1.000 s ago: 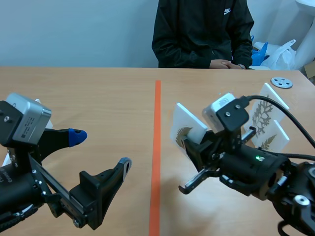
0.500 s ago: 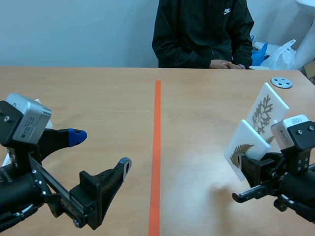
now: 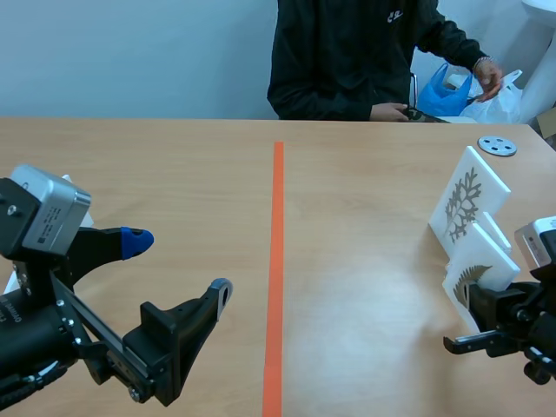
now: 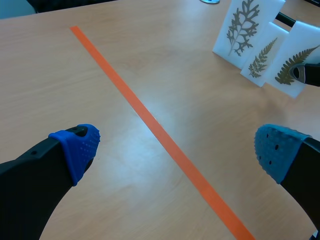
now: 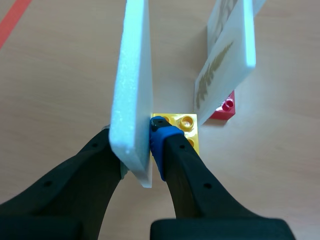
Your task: Sort the leaf by its shape. The table is split by an orange tape line. A compound leaf with several leaflets goes to the left side, a simple leaf with one blade goes to the right side. Return to the home posture when a red brick is placed on the table.
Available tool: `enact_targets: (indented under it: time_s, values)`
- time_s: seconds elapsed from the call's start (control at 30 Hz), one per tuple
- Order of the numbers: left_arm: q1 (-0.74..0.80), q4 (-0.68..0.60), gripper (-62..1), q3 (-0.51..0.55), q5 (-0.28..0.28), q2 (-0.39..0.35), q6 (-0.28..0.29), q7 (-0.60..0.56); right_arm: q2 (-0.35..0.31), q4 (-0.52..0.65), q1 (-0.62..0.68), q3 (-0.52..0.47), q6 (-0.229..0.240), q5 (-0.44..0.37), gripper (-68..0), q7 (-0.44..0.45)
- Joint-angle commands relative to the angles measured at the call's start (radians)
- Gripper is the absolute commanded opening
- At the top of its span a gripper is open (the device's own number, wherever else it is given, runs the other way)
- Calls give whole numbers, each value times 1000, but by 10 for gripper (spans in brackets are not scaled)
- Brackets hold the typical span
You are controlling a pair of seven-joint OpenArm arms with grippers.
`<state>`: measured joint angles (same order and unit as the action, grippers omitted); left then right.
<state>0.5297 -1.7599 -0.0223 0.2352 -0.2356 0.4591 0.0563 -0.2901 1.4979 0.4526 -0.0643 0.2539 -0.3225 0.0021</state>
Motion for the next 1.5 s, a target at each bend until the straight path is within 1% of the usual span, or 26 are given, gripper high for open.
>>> enact_targets:
  time_s: [0.0,0.27,0.5,0.6,0.73,0.8,0.93,0.97,1.07,1.1,1.33,1.47]
  values:
    - [5,-19,14,2,8,0,-1,-14,-3,-30,-31,-2,0,-7,-638,20]
    - [2,-19,14,2,8,0,-1,-14,3,-161,-117,-2,-2,1,-638,66]
    - [2,-19,14,2,8,0,-1,-14,14,-253,-156,-2,-3,8,-638,70]
    - [-1,-19,14,2,8,0,-1,-22,13,-256,-155,-2,-3,9,-635,70]
    - [-1,-19,14,2,8,0,-1,-22,13,-256,-153,-2,-3,16,-564,71]
    - [-1,-19,14,2,8,0,-1,-22,13,-256,-153,-2,-3,16,-545,71]
    - [-1,-19,14,2,8,0,-1,-22,13,-255,-153,-2,0,16,-543,71]
    - [-1,-19,14,2,8,0,-1,-22,13,-255,-153,-3,0,16,-533,72]
    - [-1,-19,14,2,8,0,-1,-22,13,-248,-153,-10,0,16,-464,75]
    - [-1,-19,14,2,8,0,-1,-22,13,-247,-153,-13,1,16,-457,74]
    - [-1,-19,14,2,8,0,-1,-26,13,-208,-149,-35,8,16,-457,69]
    - [-1,-19,14,2,8,0,-1,-27,13,-156,-137,-51,8,16,-457,39]
